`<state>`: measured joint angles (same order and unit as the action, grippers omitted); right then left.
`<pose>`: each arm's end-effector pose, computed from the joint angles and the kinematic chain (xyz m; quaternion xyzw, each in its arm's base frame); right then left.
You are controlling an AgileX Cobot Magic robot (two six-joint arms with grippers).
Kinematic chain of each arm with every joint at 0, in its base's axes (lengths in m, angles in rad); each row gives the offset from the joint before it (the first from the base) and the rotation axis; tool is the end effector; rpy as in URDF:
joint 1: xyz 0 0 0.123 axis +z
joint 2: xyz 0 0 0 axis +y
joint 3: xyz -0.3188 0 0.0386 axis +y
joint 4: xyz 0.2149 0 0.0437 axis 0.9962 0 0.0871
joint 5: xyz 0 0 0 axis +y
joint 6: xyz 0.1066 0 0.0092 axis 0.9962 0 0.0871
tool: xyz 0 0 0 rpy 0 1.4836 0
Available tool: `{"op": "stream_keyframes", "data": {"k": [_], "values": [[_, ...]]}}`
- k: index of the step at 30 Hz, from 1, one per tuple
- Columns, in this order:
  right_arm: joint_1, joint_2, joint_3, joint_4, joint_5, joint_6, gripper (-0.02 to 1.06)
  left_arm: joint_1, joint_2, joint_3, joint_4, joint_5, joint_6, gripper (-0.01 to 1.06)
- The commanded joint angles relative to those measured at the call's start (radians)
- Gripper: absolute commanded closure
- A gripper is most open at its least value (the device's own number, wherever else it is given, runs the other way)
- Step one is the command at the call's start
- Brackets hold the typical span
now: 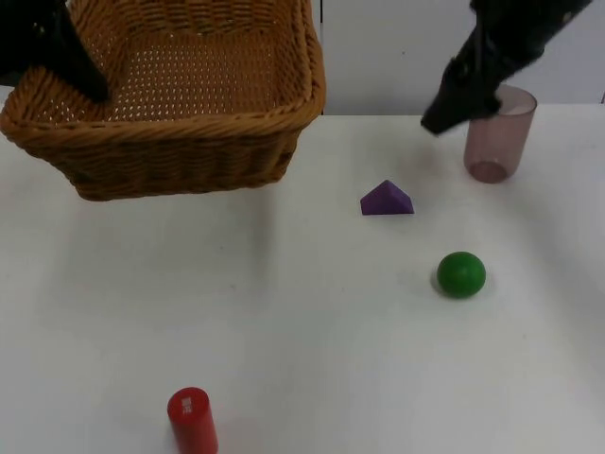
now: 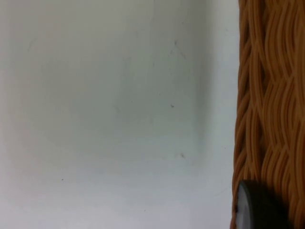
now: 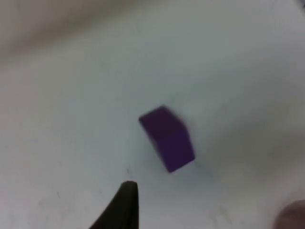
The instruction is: Pick up the basket with the left hand and place the triangular block into the basket with the right hand.
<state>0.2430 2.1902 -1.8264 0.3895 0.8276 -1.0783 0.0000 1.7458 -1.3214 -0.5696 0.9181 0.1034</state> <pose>0.4612 0.1452 0.2346 -0.5111 0.8116 0.0624 0.2758 0.3449 -0.0459 0.2925 -0.0843 0.9534 -0.2391 0.1633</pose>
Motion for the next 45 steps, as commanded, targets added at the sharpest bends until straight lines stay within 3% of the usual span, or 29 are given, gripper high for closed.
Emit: {"op": "stream_keyframes", "data": {"k": [1,5,15,22,29,45], "values": [[0.002,0.035,-0.008,-0.01,-0.004,-0.025,0.0,0.002,-0.02,0.0,-0.039,-0.007,-0.004,1.05],[0.011,0.1,-0.008,0.037,-0.056,-0.084,0.0,0.002,-0.02,0.0,-0.039,-0.007,-0.004,1.05],[0.082,0.174,-0.009,0.039,-0.169,-0.127,0.0,0.0,-0.02,0.0,-0.044,-0.007,-0.004,1.05],[0.082,0.214,-0.069,0.039,-0.151,-0.127,0.0,0.0,-0.02,0.0,-0.044,-0.007,-0.004,1.05],[0.082,0.266,-0.146,0.041,-0.059,-0.108,0.0,0.0,-0.02,0.0,-0.049,-0.007,-0.004,1.05],[0.082,0.309,-0.146,0.036,-0.07,-0.115,0.0,0.0,-0.02,0.0,-0.049,-0.007,-0.004,1.05]]}}
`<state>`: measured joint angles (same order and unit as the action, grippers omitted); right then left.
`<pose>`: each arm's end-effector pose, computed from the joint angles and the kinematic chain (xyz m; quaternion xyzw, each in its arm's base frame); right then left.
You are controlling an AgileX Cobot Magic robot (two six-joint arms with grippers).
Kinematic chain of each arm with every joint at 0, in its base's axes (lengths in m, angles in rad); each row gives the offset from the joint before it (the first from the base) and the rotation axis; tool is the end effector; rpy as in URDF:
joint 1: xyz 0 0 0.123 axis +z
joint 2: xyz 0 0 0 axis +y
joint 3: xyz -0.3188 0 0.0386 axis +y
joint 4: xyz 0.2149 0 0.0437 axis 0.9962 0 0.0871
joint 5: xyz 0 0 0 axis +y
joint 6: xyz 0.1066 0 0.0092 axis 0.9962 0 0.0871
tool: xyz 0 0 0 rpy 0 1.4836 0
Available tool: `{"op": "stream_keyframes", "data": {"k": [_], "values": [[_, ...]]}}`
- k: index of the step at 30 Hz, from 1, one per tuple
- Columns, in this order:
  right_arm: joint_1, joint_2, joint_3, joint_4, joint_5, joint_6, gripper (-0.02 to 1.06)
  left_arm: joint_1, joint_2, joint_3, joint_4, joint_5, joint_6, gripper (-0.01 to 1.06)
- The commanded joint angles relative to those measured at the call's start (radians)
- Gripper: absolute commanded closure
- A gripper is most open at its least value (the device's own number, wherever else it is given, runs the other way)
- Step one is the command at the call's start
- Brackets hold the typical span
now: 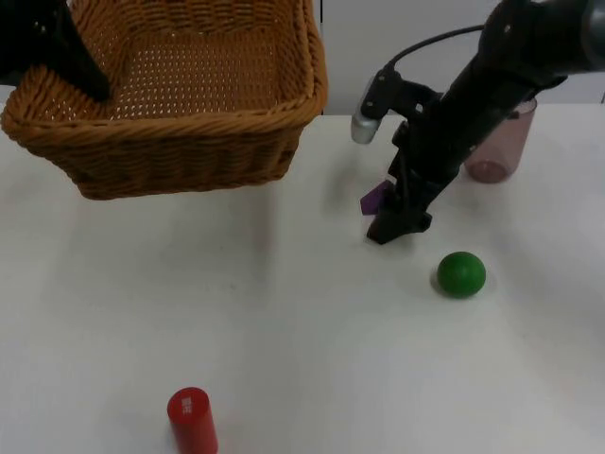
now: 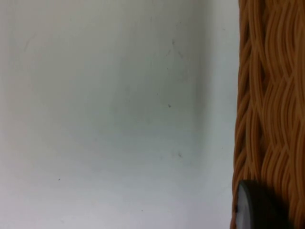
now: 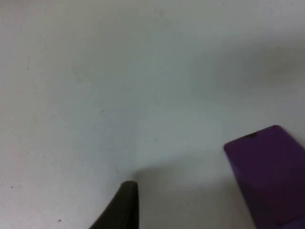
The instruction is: Pick up the basket with the left hand and place the triangular block into the basket with the right hand.
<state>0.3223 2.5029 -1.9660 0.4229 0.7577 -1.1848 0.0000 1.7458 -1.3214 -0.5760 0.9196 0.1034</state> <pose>0.4900 0.1955 0.1155 -0.5676 0.7861 0.0800 0.2313 0.3448 -0.0464 0.2927 -0.0856 0.9527 -0.2420 0.1626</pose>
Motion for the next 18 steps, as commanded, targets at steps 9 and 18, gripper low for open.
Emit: {"op": "stream_keyframes", "data": {"k": [9,18], "values": [[0.003,0.017,-0.007,0.009,0.0,-0.009,0.03,0.0,-0.02,0.0,-0.047,-0.01,-0.007,1.05],[0.0,0.013,-0.007,-0.002,-0.023,0.062,1.04,0.0,-0.02,0.0,-0.048,-0.017,-0.007,1.05]]}}
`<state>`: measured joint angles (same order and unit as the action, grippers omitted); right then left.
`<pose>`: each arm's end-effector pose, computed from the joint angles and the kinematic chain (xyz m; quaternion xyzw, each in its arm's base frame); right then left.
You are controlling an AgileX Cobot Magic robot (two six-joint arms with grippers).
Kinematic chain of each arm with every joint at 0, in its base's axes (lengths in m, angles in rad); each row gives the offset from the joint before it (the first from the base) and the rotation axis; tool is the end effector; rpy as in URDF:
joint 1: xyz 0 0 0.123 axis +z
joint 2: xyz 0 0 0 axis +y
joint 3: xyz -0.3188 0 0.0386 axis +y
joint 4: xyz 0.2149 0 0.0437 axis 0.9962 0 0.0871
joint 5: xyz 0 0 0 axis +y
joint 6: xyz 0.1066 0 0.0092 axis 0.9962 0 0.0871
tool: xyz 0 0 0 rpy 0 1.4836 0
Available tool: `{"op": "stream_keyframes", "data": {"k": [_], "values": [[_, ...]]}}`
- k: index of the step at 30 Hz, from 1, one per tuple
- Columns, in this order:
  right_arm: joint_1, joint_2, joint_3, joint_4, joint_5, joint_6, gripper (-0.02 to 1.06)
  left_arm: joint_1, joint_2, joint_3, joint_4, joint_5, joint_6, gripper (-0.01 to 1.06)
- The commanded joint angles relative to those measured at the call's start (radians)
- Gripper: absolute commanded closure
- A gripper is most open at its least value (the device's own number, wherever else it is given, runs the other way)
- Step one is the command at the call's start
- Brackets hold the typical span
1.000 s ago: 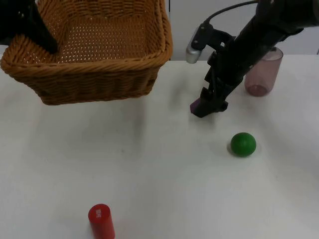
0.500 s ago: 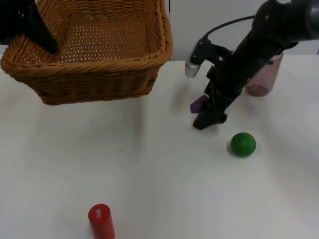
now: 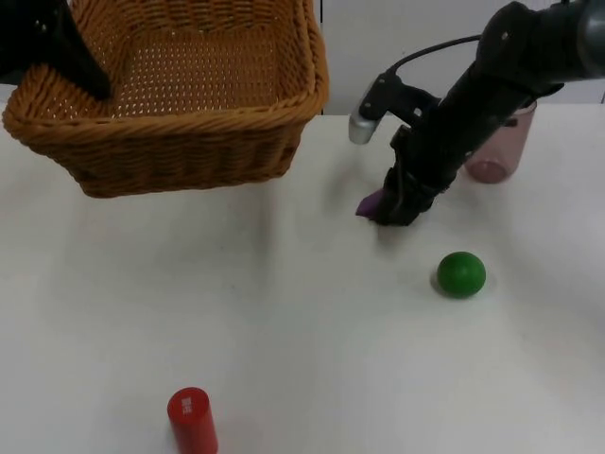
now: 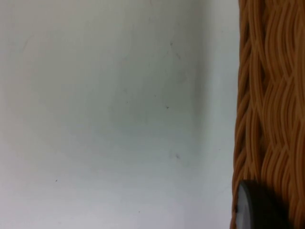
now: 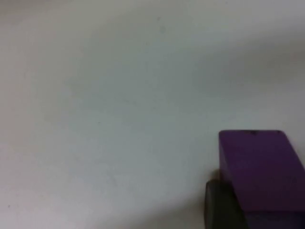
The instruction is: Pick up the basket with the left hand and place the triangular block into the basket with the right hand.
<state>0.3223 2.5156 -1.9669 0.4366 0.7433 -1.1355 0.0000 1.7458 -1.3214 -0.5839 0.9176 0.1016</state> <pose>0.4914 0.1964 0.1098 -0.5423 0.8027 0.0887 0.2316 0.3451 -0.0469 0.2931 -0.0886 0.9515 -0.2453 0.1633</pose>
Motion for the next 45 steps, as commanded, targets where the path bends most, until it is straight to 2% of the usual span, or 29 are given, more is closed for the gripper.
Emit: {"op": "stream_keyframes", "data": {"k": [1,7,11,12,13,17,18,24,32,38,43,44,45], "values": [[0.0,-0.004,-0.006,-0.016,-0.008,0.019,1.04,0.0,-0.02,0.0,-0.04,-0.015,-0.006,1.05],[0.0,-0.051,-0.006,-0.02,0.004,0.1,1.04,0.0,-0.02,0.0,-0.04,-0.015,-0.006,1.05],[0.0,-0.129,-0.006,-0.111,0.062,0.213,1.04,0.0,-0.02,0.0,-0.04,-0.015,-0.006,1.05],[0.0,-0.129,-0.006,-0.111,0.062,0.213,1.04,0.0,-0.02,0.0,-0.04,-0.015,-0.006,1.05],[0.0,-0.165,-0.006,-0.145,0.087,0.271,1.04,0.0,-0.02,0.0,-0.04,-0.015,-0.006,1.05],[0.0,-0.239,-0.006,-0.184,0.159,0.323,1.04,0.0,-0.02,0.0,-0.036,-0.017,-0.006,1.05],[-0.002,-0.281,-0.006,-0.203,0.202,0.355,1.04,0.0,-0.02,0.0,-0.036,-0.017,-0.006,1.05],[-0.002,-0.429,-0.006,-0.21,0.326,0.467,1.04,-0.012,-0.02,0.0,-0.04,-0.017,-0.006,1.05],[0.001,-0.625,-0.006,-0.257,0.448,0.579,1.04,-0.109,-0.02,0.0,-0.038,-0.082,-0.021,1.05],[0.041,-0.725,-0.006,-0.243,0.439,0.622,1.04,-0.152,-0.02,0.0,-0.043,-0.098,-0.023,1.05],[0.18,-0.762,-0.006,-0.255,0.369,0.629,1.04,-0.188,-0.02,0.0,-0.051,-0.098,-0.023,1.05],[0.18,-0.762,-0.006,-0.255,0.369,0.629,1.04,-0.188,-0.02,0.0,-0.051,-0.098,-0.023,1.05],[0.227,-0.756,-0.006,-0.262,0.32,0.629,1.04,-0.193,-0.02,0.0,-0.056,-0.1,-0.023,1.05]]}}
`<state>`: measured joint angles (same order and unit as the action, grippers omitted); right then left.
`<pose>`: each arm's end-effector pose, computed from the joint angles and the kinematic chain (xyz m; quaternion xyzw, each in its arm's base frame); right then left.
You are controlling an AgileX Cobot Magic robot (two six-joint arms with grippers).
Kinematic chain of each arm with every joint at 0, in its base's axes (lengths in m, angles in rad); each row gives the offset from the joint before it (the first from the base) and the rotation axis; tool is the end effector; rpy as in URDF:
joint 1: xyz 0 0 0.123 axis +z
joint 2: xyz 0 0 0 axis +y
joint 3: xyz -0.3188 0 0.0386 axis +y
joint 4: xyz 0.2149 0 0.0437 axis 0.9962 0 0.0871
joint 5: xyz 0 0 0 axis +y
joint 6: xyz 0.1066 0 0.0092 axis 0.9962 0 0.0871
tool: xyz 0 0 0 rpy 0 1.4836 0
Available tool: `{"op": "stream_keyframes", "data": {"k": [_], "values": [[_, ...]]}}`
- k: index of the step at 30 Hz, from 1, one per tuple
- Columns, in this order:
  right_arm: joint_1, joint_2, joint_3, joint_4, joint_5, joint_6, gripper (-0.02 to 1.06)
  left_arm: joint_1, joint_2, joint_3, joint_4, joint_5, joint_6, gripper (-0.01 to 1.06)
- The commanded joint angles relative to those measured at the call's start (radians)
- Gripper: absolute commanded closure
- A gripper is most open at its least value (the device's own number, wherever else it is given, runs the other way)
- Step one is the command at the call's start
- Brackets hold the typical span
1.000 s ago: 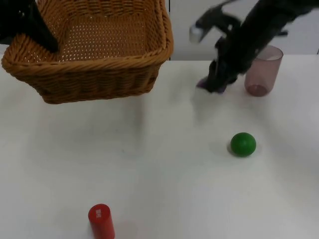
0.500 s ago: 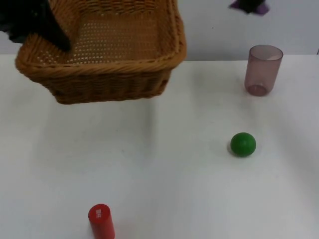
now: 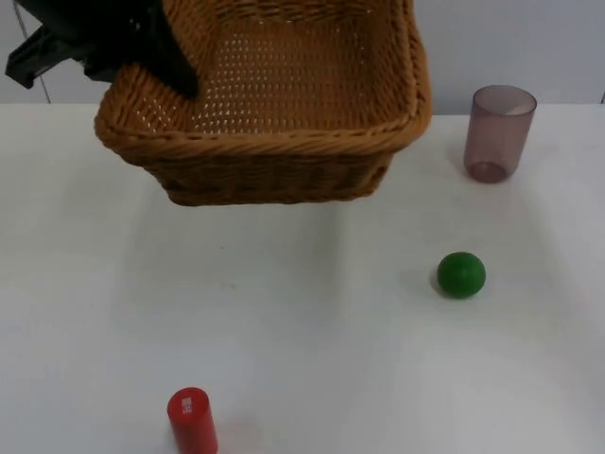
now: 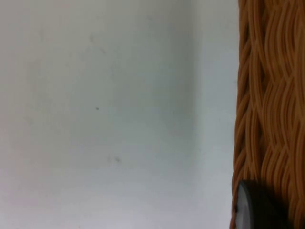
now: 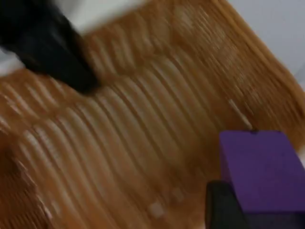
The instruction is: Pick up the basket with the left hand and place the triangular block into the basket with the right hand.
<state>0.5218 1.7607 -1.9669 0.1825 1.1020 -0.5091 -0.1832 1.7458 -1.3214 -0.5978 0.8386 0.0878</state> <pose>0.3146 0.2009 0.4396 -0.4487 0.8082 0.0931 0.3698 0.3389 -0.1084 0.2958 -0.0221 0.9488 -0.2620 0.1752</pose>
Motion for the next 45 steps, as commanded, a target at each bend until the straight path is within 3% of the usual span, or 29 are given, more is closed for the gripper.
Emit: {"op": "stream_keyframes", "data": {"k": [1,4,8,12,31,35,38,39,42,43,45], "values": [[0.055,0.009,-0.006,-0.02,-0.076,0.013,1.04,-0.012,-0.02,0.0,-0.045,-0.021,-0.009,1.05],[0.085,0.029,-0.006,-0.073,-0.149,0.073,1.04,-0.013,-0.02,0.0,-0.045,-0.018,-0.009,1.05],[0.09,0.087,-0.006,-0.119,-0.286,0.288,1.04,-0.014,-0.02,0.0,-0.045,-0.016,-0.009,1.05],[0.09,0.148,-0.006,-0.182,-0.305,0.396,1.04,-0.016,-0.02,0.0,-0.045,-0.016,-0.011,1.05],[0.101,0.315,-0.004,-0.244,-0.284,0.484,1.03,-0.016,-0.02,0.0,-0.046,-0.031,-0.019,1.05],[0.101,0.324,-0.004,-0.251,-0.277,0.496,0.89,-0.016,-0.02,0.0,-0.046,-0.031,-0.019,1.05],[0.101,0.324,-0.004,-0.251,-0.277,0.494,0.59,-0.016,-0.02,0.0,-0.046,-0.029,-0.022,1.05],[0.101,0.324,-0.004,-0.251,-0.277,0.494,0.59,-0.016,-0.02,0.0,-0.046,-0.029,-0.022,1.05],[0.101,0.315,-0.004,-0.251,-0.279,0.435,0.18,-0.016,-0.02,0.0,-0.046,-0.029,-0.023,1.05],[0.101,0.306,-0.004,-0.249,-0.28,0.425,0.12,-0.016,-0.02,0.0,-0.046,-0.029,-0.023,1.05],[0.101,0.296,-0.004,-0.249,-0.278,0.419,0.1,-0.016,-0.02,0.0,-0.046,-0.027,-0.023,1.05]]}}
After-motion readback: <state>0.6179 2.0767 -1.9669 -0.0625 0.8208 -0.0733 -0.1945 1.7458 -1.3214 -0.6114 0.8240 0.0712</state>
